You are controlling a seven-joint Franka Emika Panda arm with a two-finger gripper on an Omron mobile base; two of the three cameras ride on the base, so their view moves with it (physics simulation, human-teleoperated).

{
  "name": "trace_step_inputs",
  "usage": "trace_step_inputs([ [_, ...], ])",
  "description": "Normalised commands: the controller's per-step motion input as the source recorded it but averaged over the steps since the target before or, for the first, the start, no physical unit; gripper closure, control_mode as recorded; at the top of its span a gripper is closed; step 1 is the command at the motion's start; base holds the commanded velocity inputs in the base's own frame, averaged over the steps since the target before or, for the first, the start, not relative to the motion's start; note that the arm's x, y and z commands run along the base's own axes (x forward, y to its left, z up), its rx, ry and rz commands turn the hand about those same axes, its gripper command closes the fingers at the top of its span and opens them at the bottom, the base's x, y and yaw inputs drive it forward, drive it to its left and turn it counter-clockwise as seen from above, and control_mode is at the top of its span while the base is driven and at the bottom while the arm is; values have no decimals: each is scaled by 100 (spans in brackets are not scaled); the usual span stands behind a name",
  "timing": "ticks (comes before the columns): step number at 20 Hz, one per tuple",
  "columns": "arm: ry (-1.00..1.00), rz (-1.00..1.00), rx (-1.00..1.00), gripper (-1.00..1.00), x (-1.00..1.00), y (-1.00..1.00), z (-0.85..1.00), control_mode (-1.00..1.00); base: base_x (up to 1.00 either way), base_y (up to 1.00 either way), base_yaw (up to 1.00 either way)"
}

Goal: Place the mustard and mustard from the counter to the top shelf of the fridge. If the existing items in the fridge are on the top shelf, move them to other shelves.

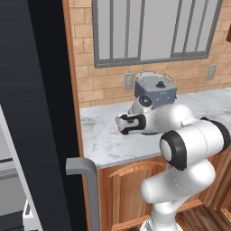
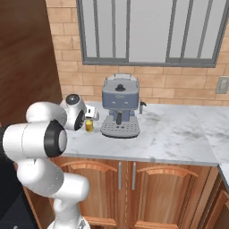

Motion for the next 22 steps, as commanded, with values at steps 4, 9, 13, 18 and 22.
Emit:
trace_step_inputs([
  [4, -3, 0, 0, -100, 23, 3, -8, -100, 0, 0, 0],
  [9, -2, 0, 0, -100, 23, 2, -7, -100, 0, 0, 0],
  [13, -2, 0, 0, -100, 21, 1, -5, -100, 0, 0, 0],
  [18, -2, 0, 0, -100, 22, 2, -6, -100, 0, 0, 0],
  [22, -2, 0, 0, -100, 19, 0, -6, -100, 0, 0, 0],
])
